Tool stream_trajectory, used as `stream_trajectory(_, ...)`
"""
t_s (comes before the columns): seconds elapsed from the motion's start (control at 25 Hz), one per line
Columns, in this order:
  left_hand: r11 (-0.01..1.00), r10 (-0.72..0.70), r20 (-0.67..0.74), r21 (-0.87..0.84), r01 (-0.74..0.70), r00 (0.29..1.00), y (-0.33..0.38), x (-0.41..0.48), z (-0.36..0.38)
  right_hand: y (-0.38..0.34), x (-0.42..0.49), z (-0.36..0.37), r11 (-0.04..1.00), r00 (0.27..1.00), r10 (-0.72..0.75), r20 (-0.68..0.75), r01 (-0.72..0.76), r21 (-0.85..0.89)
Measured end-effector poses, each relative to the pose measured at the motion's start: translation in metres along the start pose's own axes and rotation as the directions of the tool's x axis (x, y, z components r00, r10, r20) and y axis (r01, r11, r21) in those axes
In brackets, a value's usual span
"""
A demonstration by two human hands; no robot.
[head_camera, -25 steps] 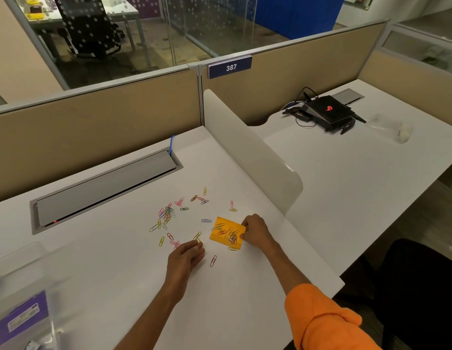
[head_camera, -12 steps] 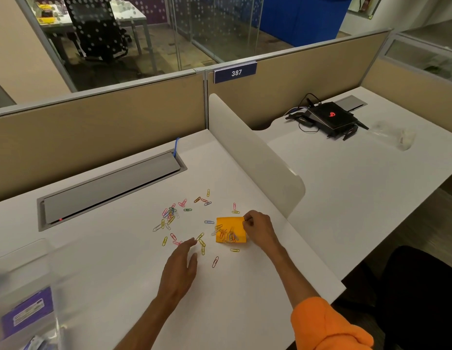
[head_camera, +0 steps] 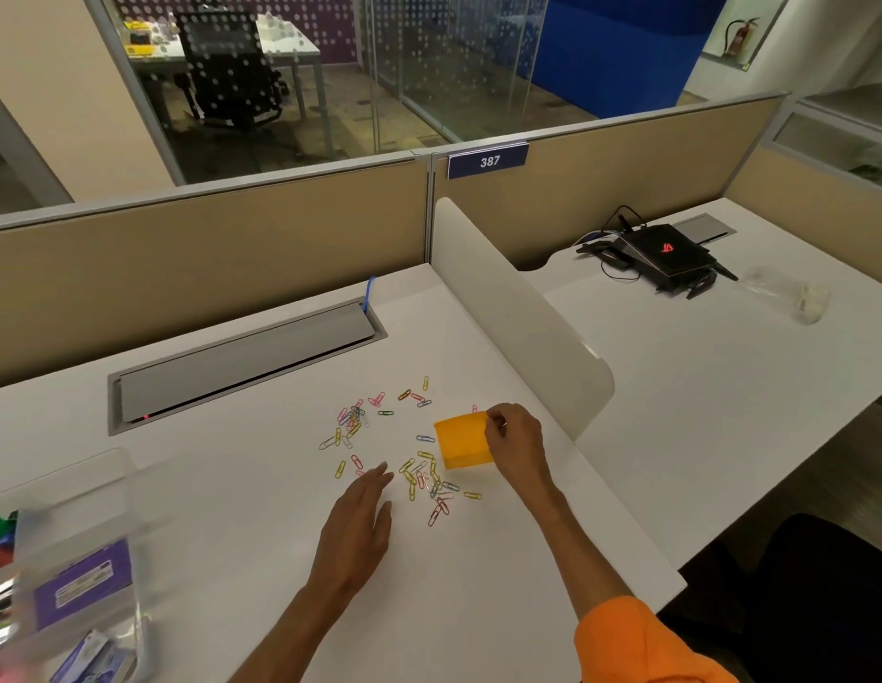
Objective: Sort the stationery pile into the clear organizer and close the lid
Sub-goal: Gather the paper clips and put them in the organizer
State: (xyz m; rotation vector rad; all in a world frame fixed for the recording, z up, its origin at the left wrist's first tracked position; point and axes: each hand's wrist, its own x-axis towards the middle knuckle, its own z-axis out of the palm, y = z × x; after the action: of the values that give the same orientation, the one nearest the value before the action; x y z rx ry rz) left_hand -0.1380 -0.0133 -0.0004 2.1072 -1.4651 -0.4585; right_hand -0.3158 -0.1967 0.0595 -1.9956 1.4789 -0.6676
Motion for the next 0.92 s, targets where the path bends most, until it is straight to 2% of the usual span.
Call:
stream_trajectory(0.16,0.991,0.100,-0.084,0.097,-0.092,0.991,-0.004,-0.006,-0.012,-0.008,0.001,-0.001,0.954,0.979,0.198,0.057,-0.206,0.217)
stream_trajectory(0.28,0.969,0.160,-0.134,0.211,-0.130,0.978,-0.006,-0.010,-0.026,-0.019,-0.002,0.008,0.887,0.953,0.268,0.144,-0.302,0.348)
stream_trajectory(0.48,0.975,0.096,-0.180,0.214,-0.057,0.979,-0.022,-0.026,-0.047,-0.058,-0.019,0.030,0.847,0.938,0.216,0.271,-0.318,0.427)
stream_trajectory(0.92,0.981,-0.081,-0.297,0.143,0.128,0.951,-0.098,-0.114,-0.124,-0.155,-0.080,0.109,0.896,0.903,0.056,0.425,-0.233,0.379)
